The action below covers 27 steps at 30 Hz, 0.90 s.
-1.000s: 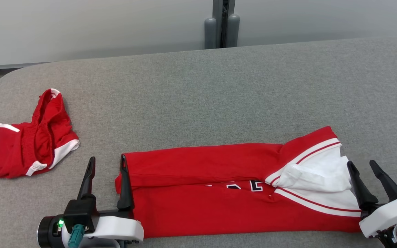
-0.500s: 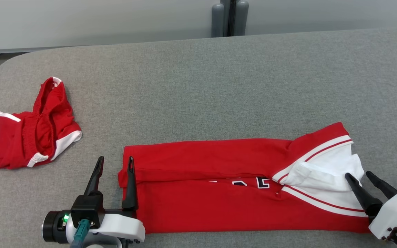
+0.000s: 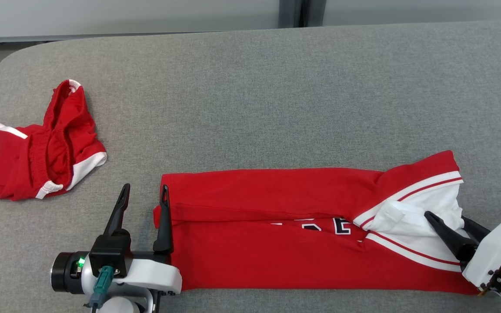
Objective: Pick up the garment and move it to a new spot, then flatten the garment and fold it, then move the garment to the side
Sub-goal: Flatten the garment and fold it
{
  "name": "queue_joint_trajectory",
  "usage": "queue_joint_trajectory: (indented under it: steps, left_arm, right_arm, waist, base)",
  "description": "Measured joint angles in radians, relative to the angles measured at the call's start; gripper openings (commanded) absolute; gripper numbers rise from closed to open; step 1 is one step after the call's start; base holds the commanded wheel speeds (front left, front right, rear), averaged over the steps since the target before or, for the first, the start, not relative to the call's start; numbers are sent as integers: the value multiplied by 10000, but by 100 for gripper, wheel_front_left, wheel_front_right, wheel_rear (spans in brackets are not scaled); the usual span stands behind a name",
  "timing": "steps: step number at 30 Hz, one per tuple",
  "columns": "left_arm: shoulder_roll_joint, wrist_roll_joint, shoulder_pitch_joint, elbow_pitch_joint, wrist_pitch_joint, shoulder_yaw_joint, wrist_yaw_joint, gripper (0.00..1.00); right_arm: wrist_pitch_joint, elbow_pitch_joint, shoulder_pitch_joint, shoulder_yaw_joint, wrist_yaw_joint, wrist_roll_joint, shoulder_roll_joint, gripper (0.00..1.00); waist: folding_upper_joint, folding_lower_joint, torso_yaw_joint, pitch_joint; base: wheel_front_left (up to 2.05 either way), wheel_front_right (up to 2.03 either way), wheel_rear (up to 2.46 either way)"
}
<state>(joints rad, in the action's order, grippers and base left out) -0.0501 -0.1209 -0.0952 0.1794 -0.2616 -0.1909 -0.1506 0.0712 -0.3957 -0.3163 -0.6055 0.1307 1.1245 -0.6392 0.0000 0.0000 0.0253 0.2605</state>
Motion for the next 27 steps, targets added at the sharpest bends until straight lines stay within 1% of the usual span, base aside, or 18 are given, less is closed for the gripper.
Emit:
queue_joint_trajectory:
  steps: [9, 10, 11, 12, 13, 17, 27]
  left_arm:
    - [4, 161, -2, -23, 0, 127, 40, 100]
    - [4, 174, -2, -23, 0, 130, 40, 100]
    - [4, 198, -2, -23, 0, 130, 40, 100]
    - [4, 230, -2, -21, 0, 130, 42, 100]
    - [10, 230, -4, -21, 0, 127, 46, 100]
    - [8, 240, -14, -19, 0, 128, 46, 100]
    - [8, 192, -108, -23, 0, 94, 25, 100]
  right_arm:
    - [-316, -82, -493, -1043, 0, 667, 144, 100]
    - [-376, -111, -541, -1139, 0, 717, 161, 79]
    - [-431, -146, -592, -1229, 0, 742, 169, 42]
    - [-466, -205, -644, -1323, 0, 805, 171, 18]
    - [-545, -268, -682, -1423, 0, 821, 159, 0]
    - [-790, -397, -845, -1808, 4, 915, 157, 0]
    - [-1434, -1089, -1296, -2420, 40, 949, -150, 0]
  waist:
    - [0, 0, -33, 38]
    - [0, 0, -45, 34]
    - [0, 0, -58, 33]
    - [0, 0, -68, 32]
    - [0, 0, -76, 31]
    - [0, 0, -97, 42]
    - [0, 0, -64, -41]
  base:
    - [0, 0, 0]
    - [0, 0, 0]
    - [0, 0, 0]
    - [0, 0, 0]
    - [0, 0, 0]
    - [0, 0, 0]
    - [0, 0, 0]
